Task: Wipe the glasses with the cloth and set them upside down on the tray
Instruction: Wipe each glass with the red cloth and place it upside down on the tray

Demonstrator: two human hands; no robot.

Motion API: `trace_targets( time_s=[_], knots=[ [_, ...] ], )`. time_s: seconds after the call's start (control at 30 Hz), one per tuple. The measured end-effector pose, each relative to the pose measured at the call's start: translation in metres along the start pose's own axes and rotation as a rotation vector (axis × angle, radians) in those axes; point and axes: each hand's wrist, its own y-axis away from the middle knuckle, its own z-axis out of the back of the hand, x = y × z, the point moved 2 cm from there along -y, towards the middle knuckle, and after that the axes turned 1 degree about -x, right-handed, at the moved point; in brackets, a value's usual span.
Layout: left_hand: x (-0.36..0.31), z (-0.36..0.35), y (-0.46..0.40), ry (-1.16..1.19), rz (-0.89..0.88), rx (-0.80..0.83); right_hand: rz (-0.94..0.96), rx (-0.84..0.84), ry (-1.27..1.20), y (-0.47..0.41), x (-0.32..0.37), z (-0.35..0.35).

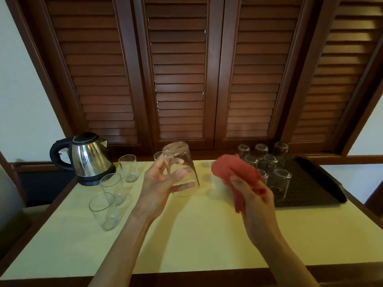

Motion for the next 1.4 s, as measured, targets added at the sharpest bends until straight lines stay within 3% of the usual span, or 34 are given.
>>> trace_targets(
  time_s=[0.1,0.23,0.43,0.6,0.77,0.9,1.03,1.23,1.4],
  knots=[
    [-0.001,-0.014,0.001,-0.250,-0.060,0.063,0.237,0.231,0.346,0.006,-0.005,-0.027],
    [-0.004,-0.020,0.000,-0.432,-0.161,0.043,0.449,0.253,0.498,-0.016,0.001,-0.042],
    [-0.011,-0.001,-0.007,-0.541,-0.240,-0.012,0.757,0.423,0.662,-0.013,-0.009,-0.032],
    [0.000,-0.016,0.003,-0.563,-0.211,0.034,0.720,0.421,0.694,-0.029,0.004,-0.040],
    [0.001,-0.014,-0.005,-0.496,-0.193,-0.035,0.727,0.440,0.646,-0.027,-0.001,-0.015],
    [0.015,-0.044,-0.003,-0.530,-0.154,0.039,0.656,0.426,0.677,-0.040,0.014,-0.015],
    [0.026,-0.053,-0.014,-0.441,-0.112,-0.092,0.707,0.421,0.647,-0.042,0.015,0.024],
    [0.060,-0.120,-0.027,-0.410,0.033,-0.030,0.409,0.001,0.633,-0.087,0.019,0.136],
    [0.091,-0.200,-0.054,-0.404,0.097,-0.013,0.143,-0.144,0.866,-0.122,0.011,0.249]
  ],
)
